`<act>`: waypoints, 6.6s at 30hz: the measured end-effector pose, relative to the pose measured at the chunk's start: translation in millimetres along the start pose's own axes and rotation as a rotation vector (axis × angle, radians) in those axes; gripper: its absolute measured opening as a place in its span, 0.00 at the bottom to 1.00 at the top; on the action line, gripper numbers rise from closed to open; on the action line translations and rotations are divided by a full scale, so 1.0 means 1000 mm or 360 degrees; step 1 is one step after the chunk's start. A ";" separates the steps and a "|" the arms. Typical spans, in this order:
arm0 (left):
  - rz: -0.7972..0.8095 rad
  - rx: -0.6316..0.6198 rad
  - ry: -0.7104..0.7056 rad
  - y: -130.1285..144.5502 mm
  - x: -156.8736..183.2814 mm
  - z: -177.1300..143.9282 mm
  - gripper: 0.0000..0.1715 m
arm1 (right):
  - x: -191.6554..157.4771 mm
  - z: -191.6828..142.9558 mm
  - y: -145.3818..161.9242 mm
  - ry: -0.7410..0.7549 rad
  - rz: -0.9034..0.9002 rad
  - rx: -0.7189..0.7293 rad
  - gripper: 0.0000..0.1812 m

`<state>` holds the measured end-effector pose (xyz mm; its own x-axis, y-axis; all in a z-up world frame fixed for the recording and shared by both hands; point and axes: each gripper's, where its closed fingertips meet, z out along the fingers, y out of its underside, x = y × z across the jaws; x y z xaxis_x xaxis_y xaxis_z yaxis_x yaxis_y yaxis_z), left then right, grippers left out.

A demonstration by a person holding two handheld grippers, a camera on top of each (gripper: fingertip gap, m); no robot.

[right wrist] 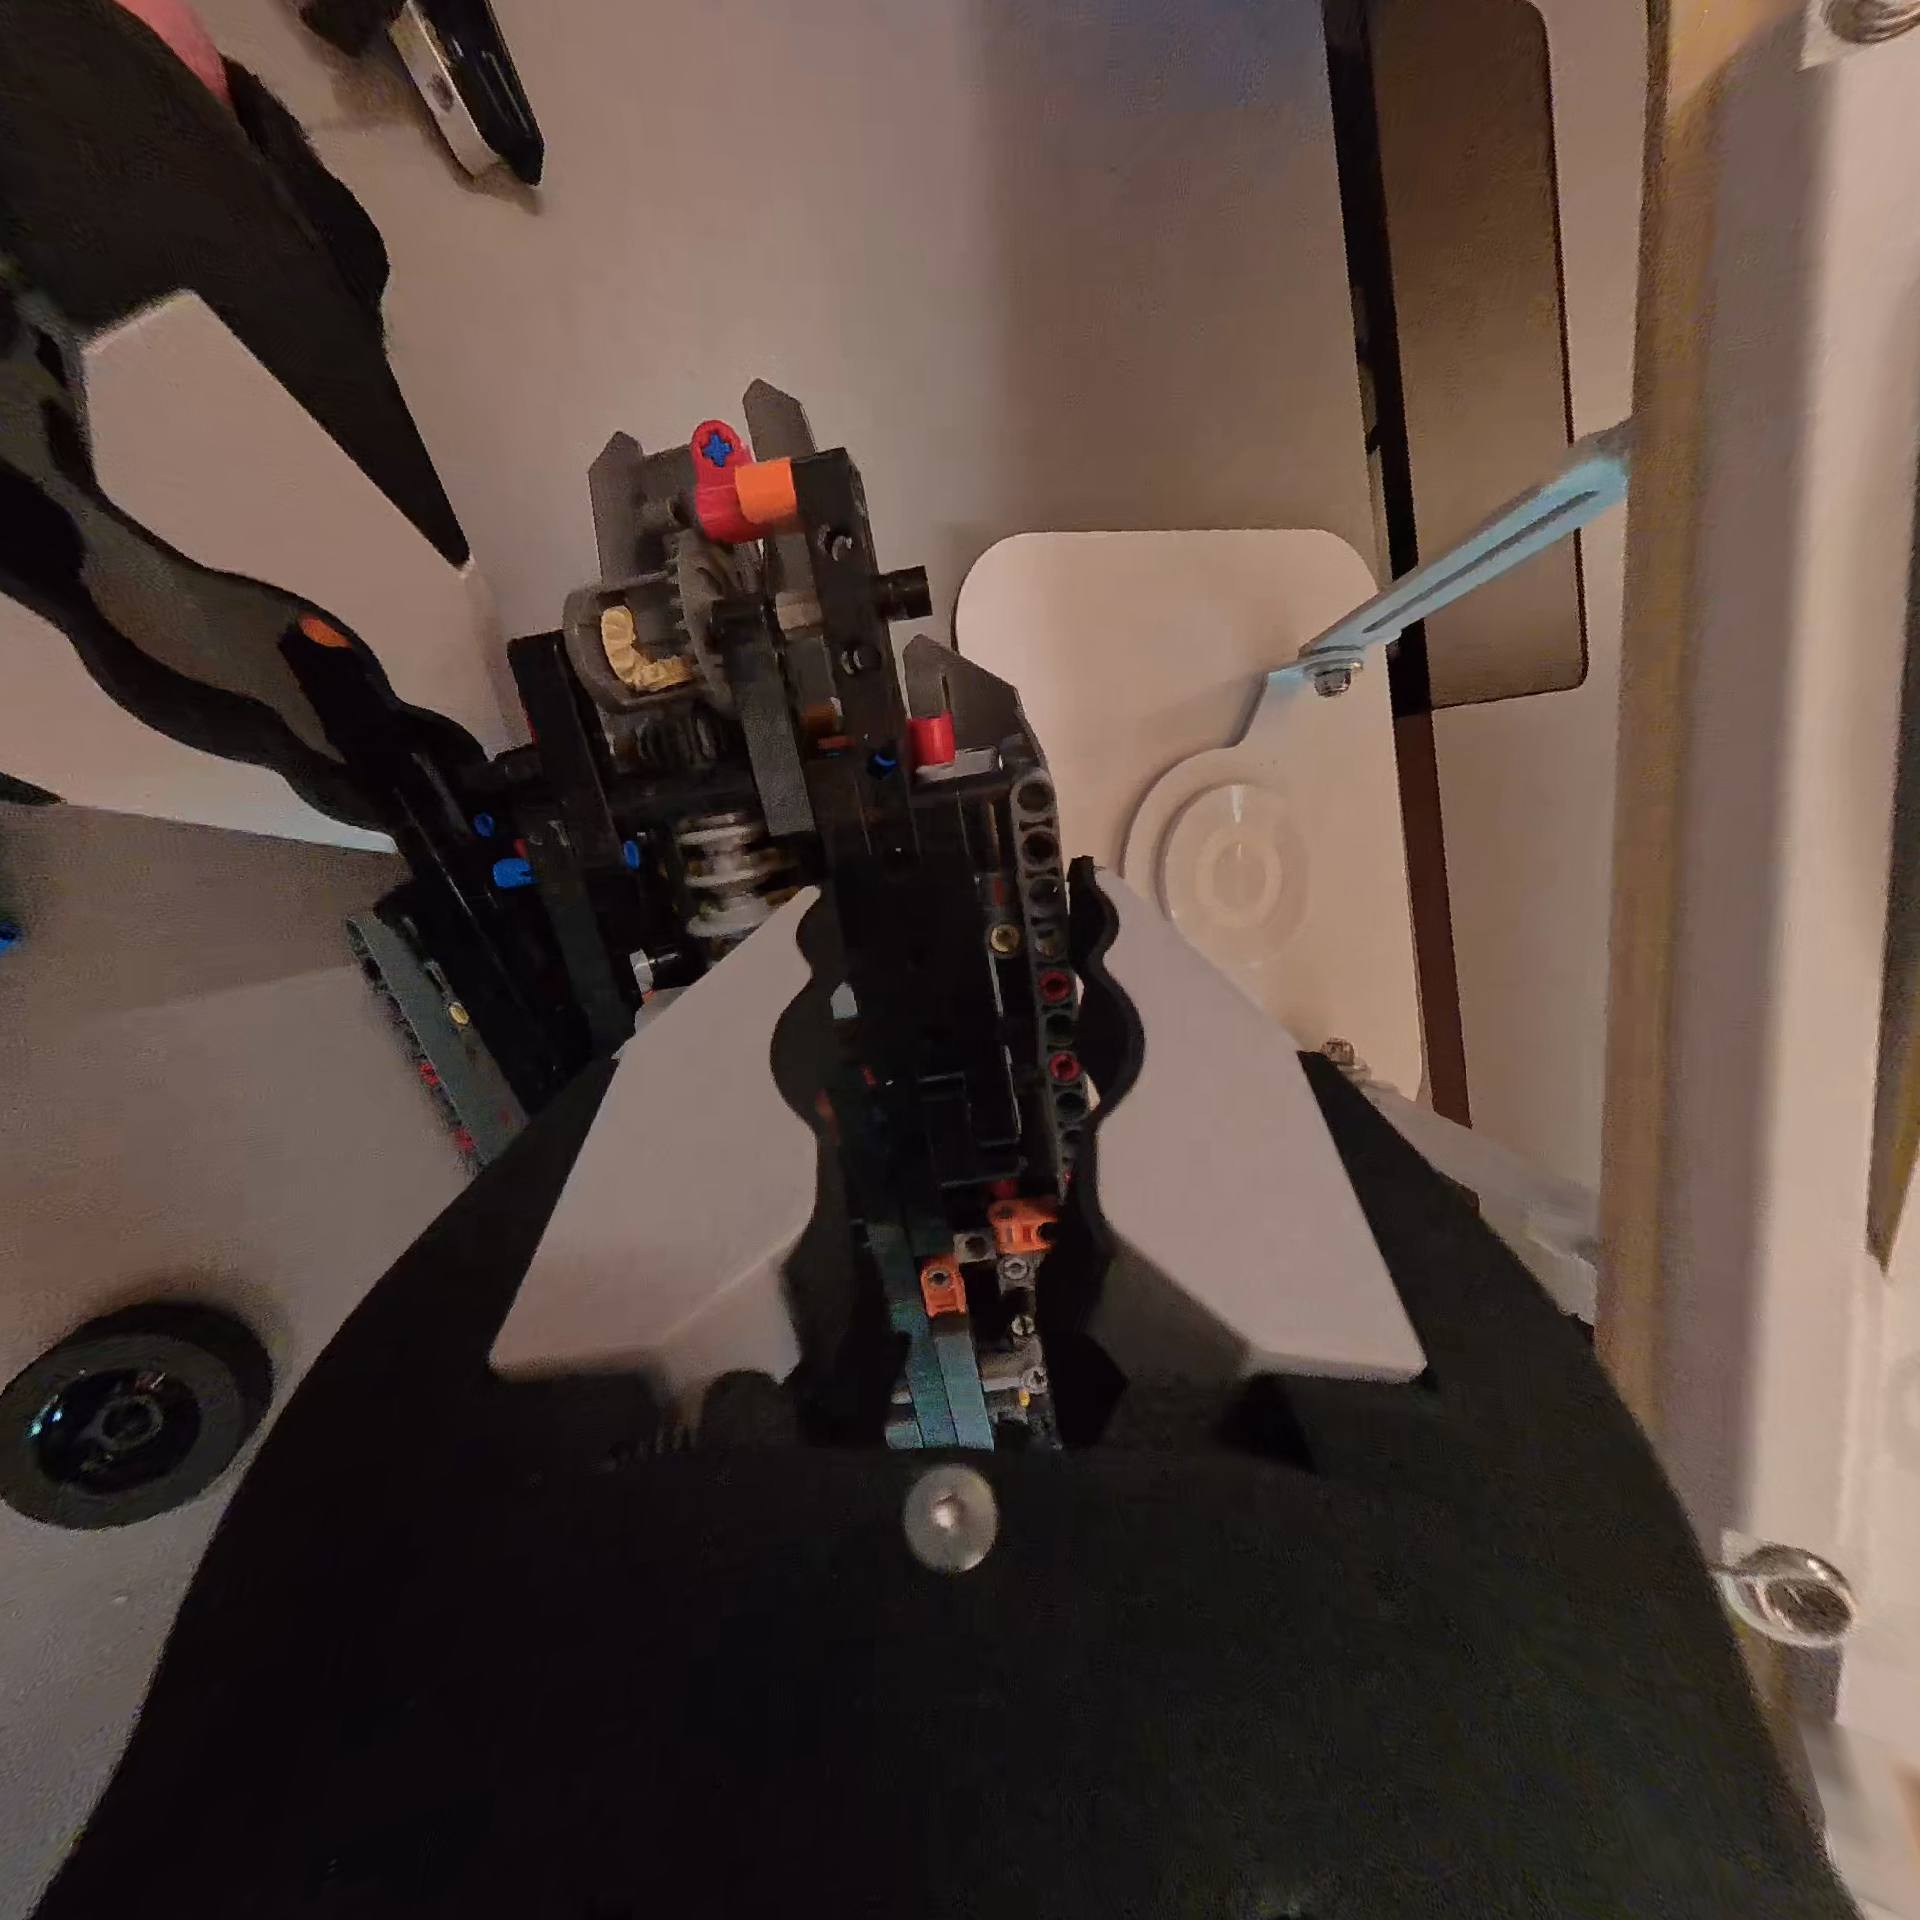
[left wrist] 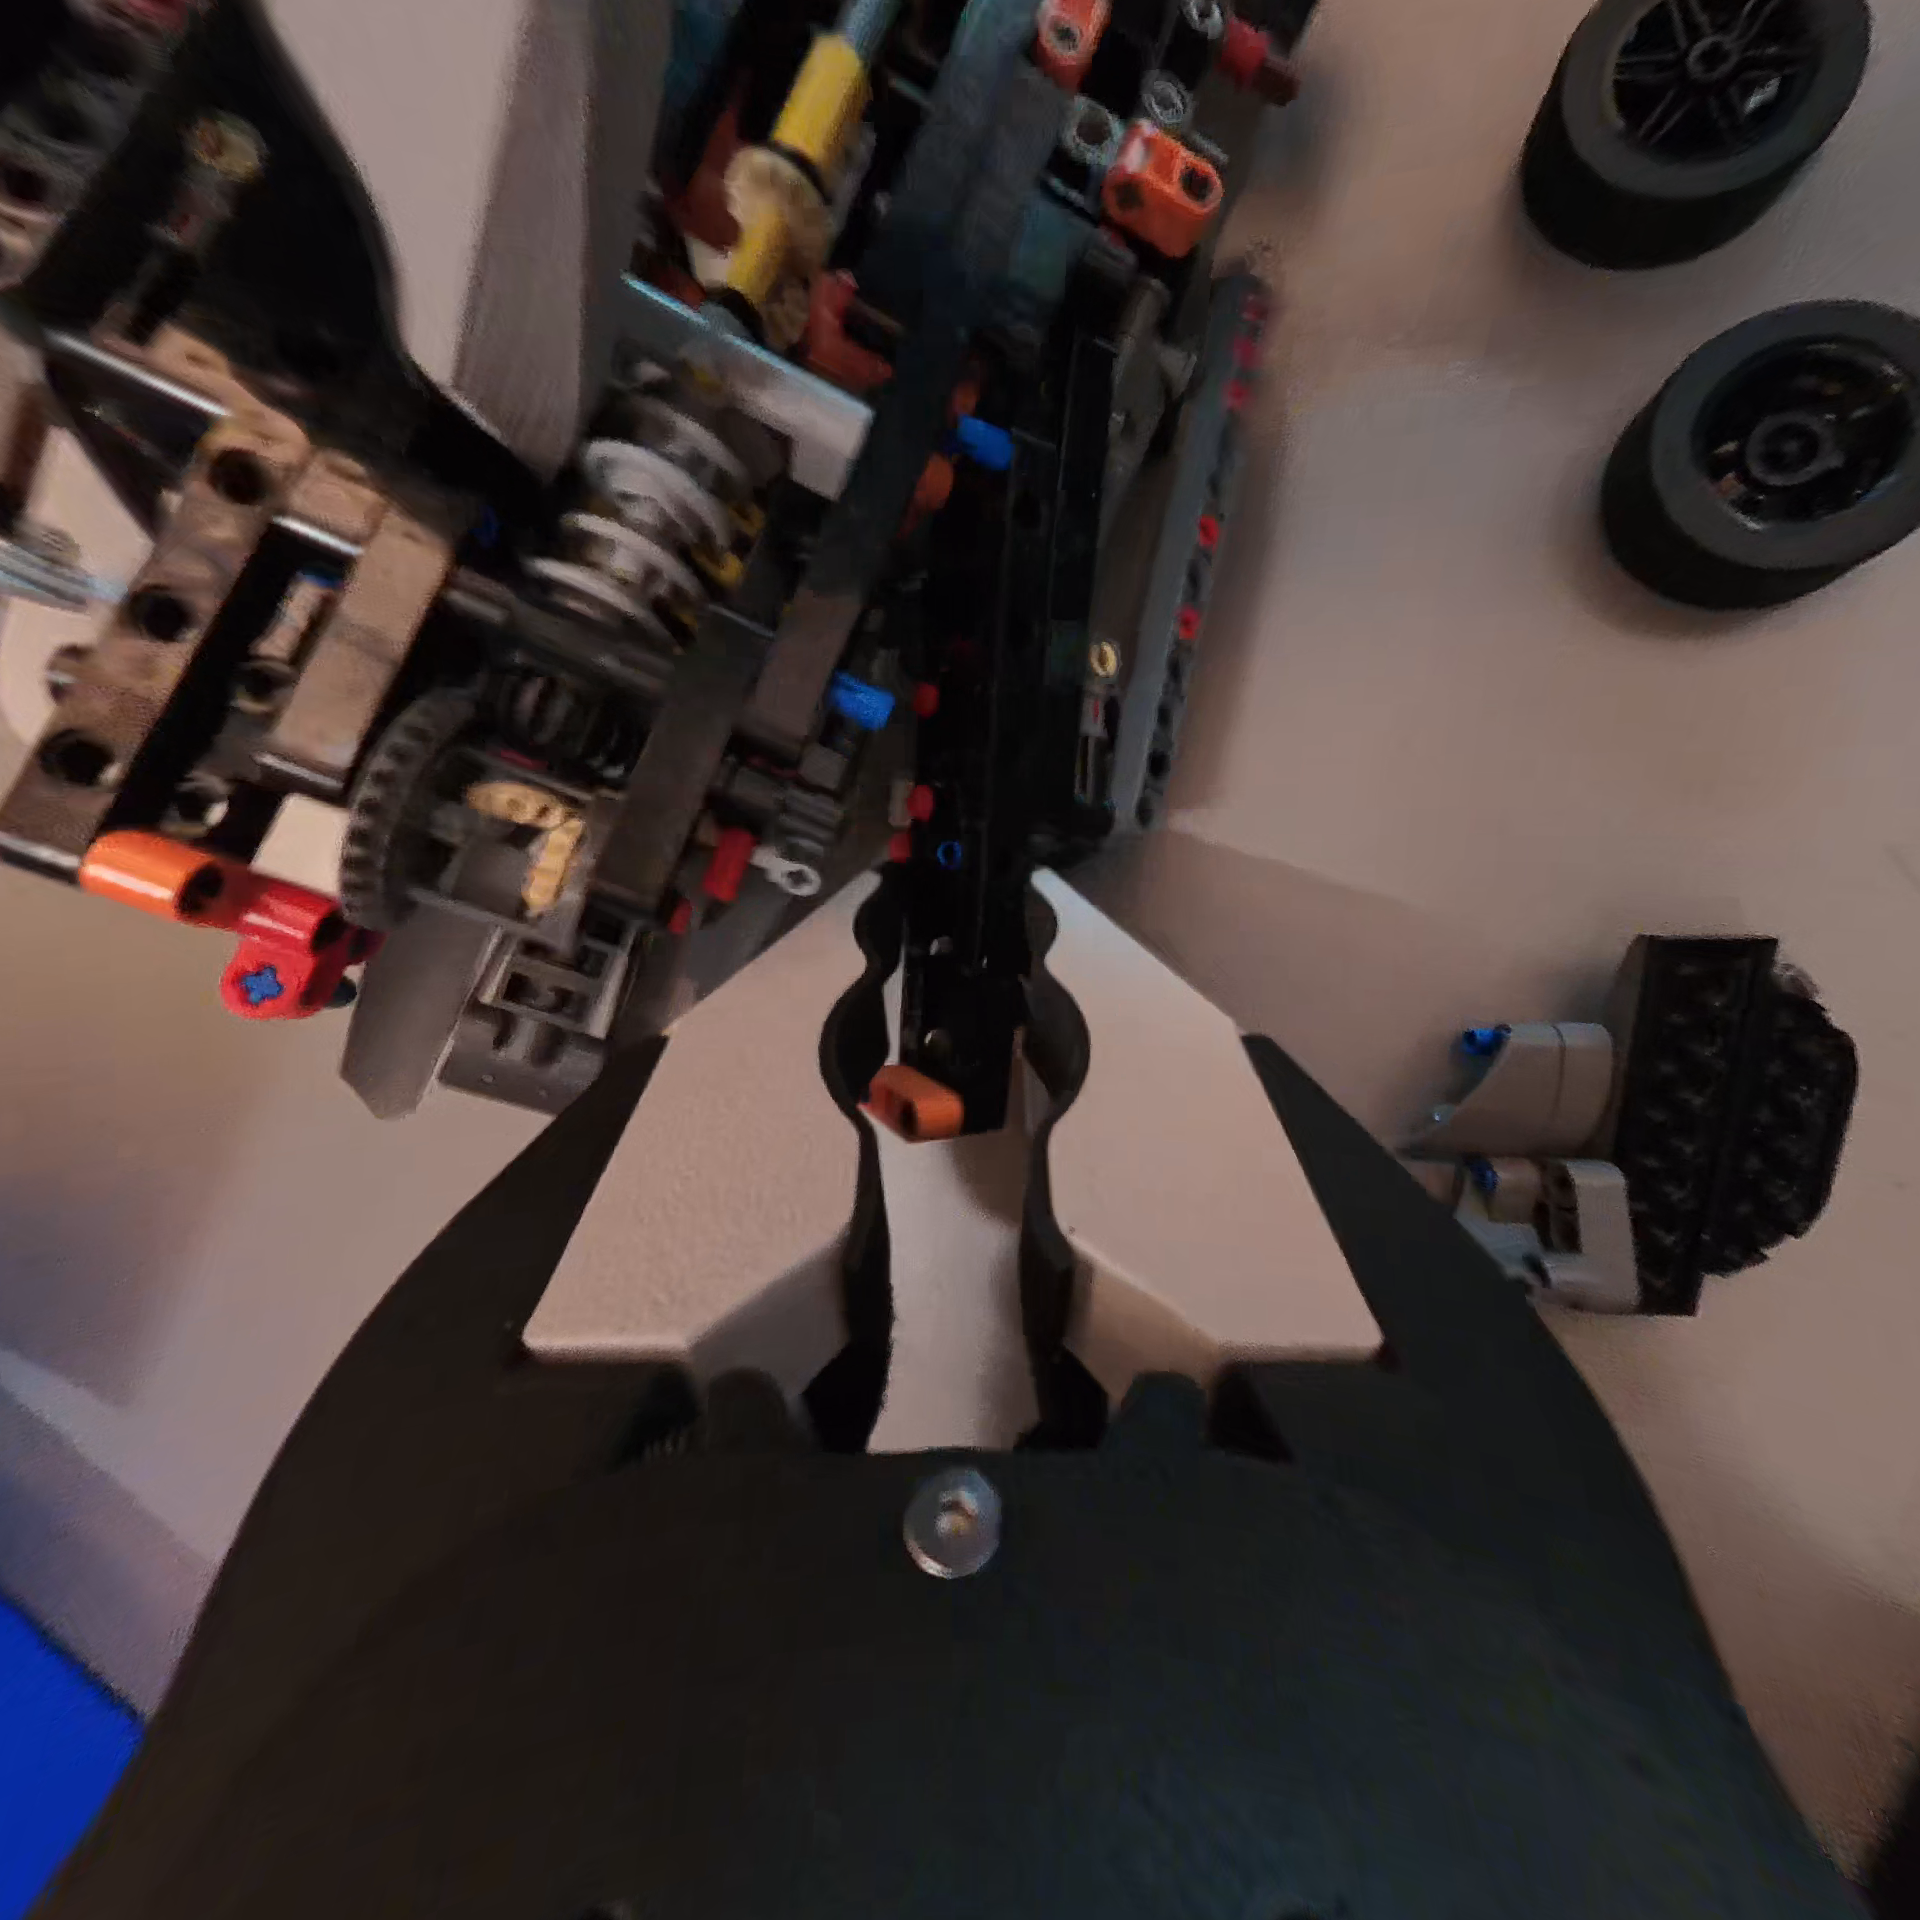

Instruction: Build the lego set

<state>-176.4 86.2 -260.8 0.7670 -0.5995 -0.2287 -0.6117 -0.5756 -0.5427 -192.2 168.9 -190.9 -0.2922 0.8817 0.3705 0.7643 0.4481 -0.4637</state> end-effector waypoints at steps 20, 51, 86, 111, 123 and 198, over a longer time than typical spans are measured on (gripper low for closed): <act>0.0377 -0.0081 -0.0222 -0.029 0.013 -0.036 0.09 | -0.012 -0.031 0.013 0.0057 -0.0121 -0.0032 0.22; 0.0841 0.0011 -0.0698 -0.053 0.011 -0.068 0.04 | -0.009 -0.063 0.005 0.0181 -0.0195 0.0084 0.23; 0.0616 0.0479 -0.0419 -0.057 0.032 -0.073 0.04 | -0.016 -0.049 0.021 -0.0315 0.0336 0.0180 0.23; -0.0339 0.0674 0.0165 -0.066 0.028 -0.090 0.03 | -0.107 -0.073 0.020 0.0084 -0.0341 0.0387 0.33; -0.0467 0.0768 0.0338 -0.078 0.031 -0.099 0.00 | -0.100 -0.068 0.019 0.0198 -0.0353 0.0470 0.09; -0.0664 0.0770 0.0589 -0.039 0.013 -0.044 0.35 | -0.049 -0.076 0.023 0.1097 -0.0718 0.0254 0.08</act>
<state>-151.1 75.8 -207.3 0.7493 -0.5820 0.3158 -0.0640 -0.5384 -0.8403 -116.3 124.8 -158.2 -0.0939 0.3481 0.9327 0.5529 0.7974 -0.2419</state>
